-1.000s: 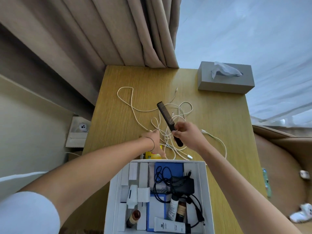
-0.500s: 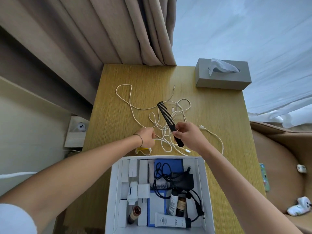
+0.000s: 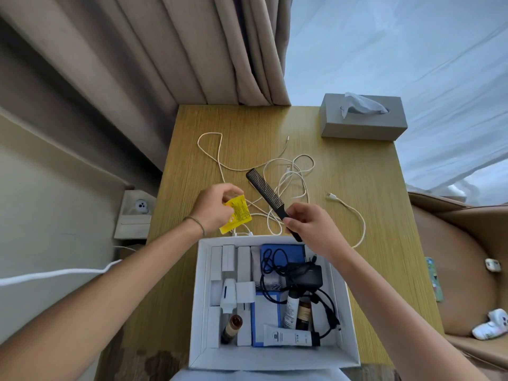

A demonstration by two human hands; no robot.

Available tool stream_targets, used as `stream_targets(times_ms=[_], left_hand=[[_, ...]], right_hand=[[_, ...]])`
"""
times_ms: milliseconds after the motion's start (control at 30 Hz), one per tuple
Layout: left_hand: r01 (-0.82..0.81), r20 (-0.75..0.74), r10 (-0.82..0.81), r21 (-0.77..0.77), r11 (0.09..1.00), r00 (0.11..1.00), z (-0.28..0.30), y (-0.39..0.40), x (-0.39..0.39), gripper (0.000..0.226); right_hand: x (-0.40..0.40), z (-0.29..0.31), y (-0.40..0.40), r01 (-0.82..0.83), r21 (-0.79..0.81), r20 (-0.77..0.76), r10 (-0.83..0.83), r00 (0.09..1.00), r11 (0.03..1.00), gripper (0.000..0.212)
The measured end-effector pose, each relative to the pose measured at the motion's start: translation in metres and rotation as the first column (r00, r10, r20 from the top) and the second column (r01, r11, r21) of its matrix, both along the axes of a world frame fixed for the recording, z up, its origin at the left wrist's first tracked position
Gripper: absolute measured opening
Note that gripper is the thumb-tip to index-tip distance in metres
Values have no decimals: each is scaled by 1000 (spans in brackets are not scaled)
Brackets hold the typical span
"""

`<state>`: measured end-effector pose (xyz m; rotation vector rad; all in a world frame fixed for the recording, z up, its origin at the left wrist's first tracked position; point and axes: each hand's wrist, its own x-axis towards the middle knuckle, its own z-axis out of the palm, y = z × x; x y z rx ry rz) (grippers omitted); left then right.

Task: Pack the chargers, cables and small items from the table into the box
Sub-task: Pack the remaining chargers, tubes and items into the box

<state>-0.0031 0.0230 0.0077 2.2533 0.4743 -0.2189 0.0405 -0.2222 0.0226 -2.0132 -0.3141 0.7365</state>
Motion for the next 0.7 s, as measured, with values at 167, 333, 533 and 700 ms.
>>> stream_targets(times_ms=[167, 333, 533, 700], left_hand=[[-146, 74, 159, -160, 976, 984, 15, 0, -34, 33], [-195, 114, 221, -204, 959, 969, 19, -4, -73, 9], [-168, 79, 188, -213, 962, 979, 22, -15, -103, 5], [-96, 71, 111, -179, 979, 991, 22, -34, -117, 3]], right_hand=[[-28, 13, -13, -27, 20, 34, 26, 999, 999, 17], [-63, 11, -36, -210, -172, 92, 228, 969, 962, 14], [-100, -8, -54, -454, -453, 53, 531, 845, 767, 4], [-123, -29, -58, -419, -611, 83, 581, 810, 672, 7]])
